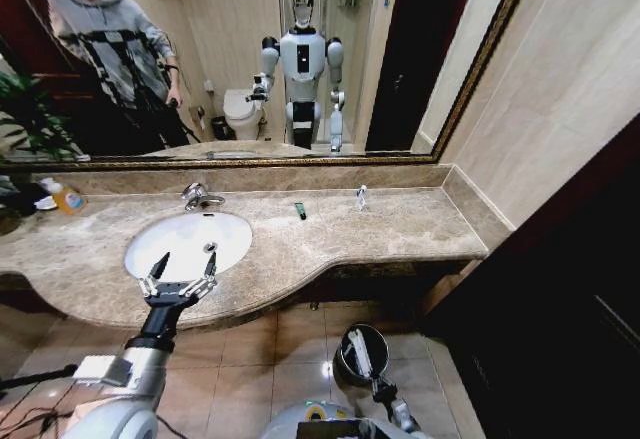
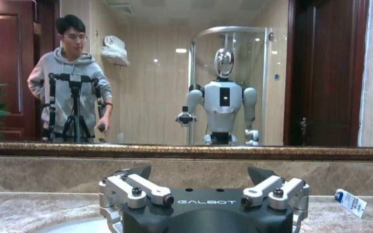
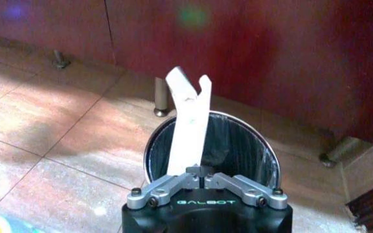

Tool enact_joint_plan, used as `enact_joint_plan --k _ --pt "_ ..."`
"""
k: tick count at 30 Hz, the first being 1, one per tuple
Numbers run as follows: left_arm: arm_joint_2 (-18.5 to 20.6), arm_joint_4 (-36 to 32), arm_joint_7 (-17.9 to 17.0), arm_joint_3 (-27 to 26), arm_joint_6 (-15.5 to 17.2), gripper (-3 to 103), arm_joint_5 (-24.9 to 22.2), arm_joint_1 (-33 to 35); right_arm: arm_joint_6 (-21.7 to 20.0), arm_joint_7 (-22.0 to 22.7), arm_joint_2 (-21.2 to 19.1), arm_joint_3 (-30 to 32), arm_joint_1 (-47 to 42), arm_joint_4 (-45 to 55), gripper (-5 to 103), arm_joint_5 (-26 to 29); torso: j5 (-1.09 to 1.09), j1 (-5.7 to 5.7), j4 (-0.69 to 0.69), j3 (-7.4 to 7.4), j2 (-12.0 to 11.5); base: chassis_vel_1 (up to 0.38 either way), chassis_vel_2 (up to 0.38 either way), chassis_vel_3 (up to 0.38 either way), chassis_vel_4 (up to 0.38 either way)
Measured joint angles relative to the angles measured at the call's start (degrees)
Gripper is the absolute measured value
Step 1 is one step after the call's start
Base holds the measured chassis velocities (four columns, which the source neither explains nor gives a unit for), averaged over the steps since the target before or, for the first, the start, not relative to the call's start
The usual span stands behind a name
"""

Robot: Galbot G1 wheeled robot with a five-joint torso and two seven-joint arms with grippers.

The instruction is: Pick up the trash from the sink and place it in the trash bin.

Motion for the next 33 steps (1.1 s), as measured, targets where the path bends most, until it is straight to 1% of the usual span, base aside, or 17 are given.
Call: enact_joint_plan --k 5,6,7,8,10,11,13,16,17,20,22,23,25,28,29,30,33 --pt "0.0 0.0 0.0 0.0 0.0 100 0.0 0.0 -1.3 0.5 0.86 -0.13 3.46 -2.68 0 -0.84 0.0 0.0 0.0 0.0 0.0 0.0 0.0 0.0 0.0" --pt "0.0 0.0 0.0 0.0 0.0 100 0.0 0.0 -1.72 0.68 1.09 -0.14 4.63 -3.56 -3 -0.96 0.0 0.0 0.0 0.0 0.0 0.0 0.0 0.0 0.0" --pt "0.0 0.0 0.0 0.0 0.0 100 0.0 0.0 -1.93 0.74 1.17 -0.13 5.05 -3.8 1 -0.98 -0.01 0.0 0.0 0.0 0.0 0.0 0.0 0.0 0.0" --pt "0.0 0.0 0.0 0.0 0.0 100 0.0 0.0 -1.93 0.74 1.17 -0.13 5.05 -3.8 1 -0.98 -0.01 0.0 0.0 0.0 0.0 0.0 0.0 0.0 0.0" --pt "0.0 0.0 0.0 0.0 0.0 100 0.0 0.0 -2.62 1.03 1.27 -0.15 5.77 -4.27 12 -1.0 -0.01 0.0 0.0 0.0 0.0 0.0 0.0 0.0 0.0" --pt "0.0 0.0 0.0 0.0 0.0 100 0.0 0.0 -2.78 1.1 1.27 -0.15 5.83 -4.32 12 -1.04 -0.01 0.0 0.0 0.0 0.0 0.0 0.0 0.0 0.0" --pt "0.0 0.0 0.0 0.0 0.0 100 0.0 0.0 -2.89 1.17 1.26 -0.15 5.85 -4.33 17 -1.09 -0.01 0.0 0.0 0.0 0.0 0.0 0.0 0.0 0.0" --pt "0.0 0.0 0.0 0.0 0.0 100 0.0 0.0 -2.92 1.89 1.17 -0.07 4.81 -2.83 33 -1.97 -0.01 0.0 0.0 0.0 0.0 0.0 0.0 0.0 0.0" --pt "0.0 0.0 0.0 0.0 0.0 100 0.0 0.0 -2.92 1.89 1.17 -0.07 4.81 -2.83 33 -1.97 -0.01 0.0 0.0 0.0 0.0 0.0 0.0 0.0 0.0" --pt "0.0 0.0 0.0 0.0 0.0 100 0.0 0.0 -2.91 2.06 1.0 -0.05 2.65 -0.33 49 -2.87 -0.01 0.0 0.0 0.0 0.0 0.0 0.0 0.0 0.0" --pt "0.0 0.0 0.0 0.0 0.0 100 0.0 0.0 -2.89 2.07 0.98 -0.05 2.3 0.11 49 -2.91 -0.01 0.0 0.0 0.0 0.0 0.0 0.0 0.0 0.0" --pt "0.0 0.0 0.0 0.0 0.0 100 0.0 0.0 -2.83 2.07 0.97 -0.04 1.42 1.25 61 -2.94 -0.01 0.0 0.0 0.0 0.0 0.0 0.0 0.0 0.0" --pt "0.0 0.0 0.0 0.0 0.0 100 0.0 0.0 -2.78 2.07 0.97 -0.01 1.19 1.57 61 -2.94 -0.01 0.0 0.0 0.0 0.0 0.0 0.0 0.0 0.0" --pt "0.0 0.0 0.0 0.0 0.0 100 0.0 0.0 -2.67 2.07 1.03 0.25 -0.33 3.17 77 -2.94 -0.01 0.0 0.0 0.0 0.0 0.0 0.0 0.0 0.0" --pt "0.0 0.0 0.0 0.0 0.0 100 0.0 0.0 -2.64 2.08 1.04 0.27 -0.62 3.53 77 -2.94 -0.01 0.0 0.0 0.0 0.0 0.0 0.0 0.0 0.0" --pt "0.0 0.0 0.0 0.0 0.0 100 0.0 0.0 -2.48 1.86 1.09 0.58 -1.52 4.75 88 -2.93 -0.01 0.0 0.0 0.0 0.0 0.0 0.0 0.0 0.0" --pt "0.0 0.0 0.0 0.0 0.0 100 0.0 0.0 -2.43 0.75 1.16 1.63 -3.16 7.31 92 -2.88 -0.01 0.0 0.0 0.0 0.0 0.0 0.0 0.0 0.0"
